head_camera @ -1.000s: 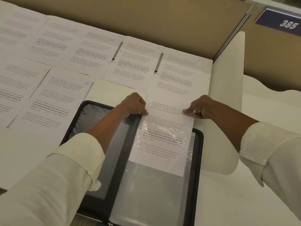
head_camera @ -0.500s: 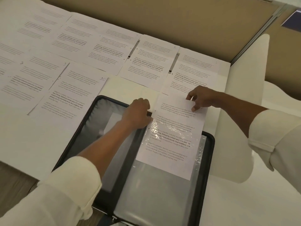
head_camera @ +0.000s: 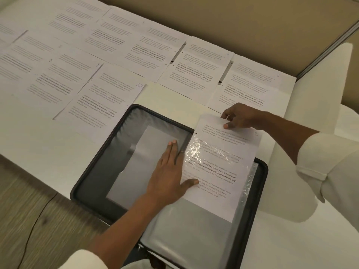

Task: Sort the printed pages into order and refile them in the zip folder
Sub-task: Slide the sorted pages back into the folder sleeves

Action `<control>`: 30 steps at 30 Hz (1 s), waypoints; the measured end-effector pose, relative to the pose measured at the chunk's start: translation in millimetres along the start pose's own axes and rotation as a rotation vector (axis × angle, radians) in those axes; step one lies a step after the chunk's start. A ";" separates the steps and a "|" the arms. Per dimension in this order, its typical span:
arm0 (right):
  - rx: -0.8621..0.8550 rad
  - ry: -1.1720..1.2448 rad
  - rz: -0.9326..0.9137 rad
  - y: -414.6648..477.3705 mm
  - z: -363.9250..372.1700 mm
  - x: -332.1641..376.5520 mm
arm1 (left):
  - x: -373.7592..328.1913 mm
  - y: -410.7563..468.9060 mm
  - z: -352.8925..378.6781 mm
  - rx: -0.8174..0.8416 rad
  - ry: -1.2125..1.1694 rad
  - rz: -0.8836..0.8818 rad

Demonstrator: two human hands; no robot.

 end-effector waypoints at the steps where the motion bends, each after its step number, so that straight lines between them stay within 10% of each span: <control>1: 0.028 -0.017 0.000 -0.8 2.7 -1.2 | -1.5 -4.8 2.3 -0.006 0.007 -0.001; 30: 0.023 -0.017 -0.037 -42.3 62.7 20.0 | -30.0 -98.6 28.6 0.057 0.029 -0.133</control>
Point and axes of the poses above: each hand's wrist, its own y-axis towards the middle knuckle, its own z-axis out of the palm, x = y × z, the point moved 7 cm from there along y, towards the middle knuckle, and after that the axes turned 14 degrees about z, right-handed, at the moved point
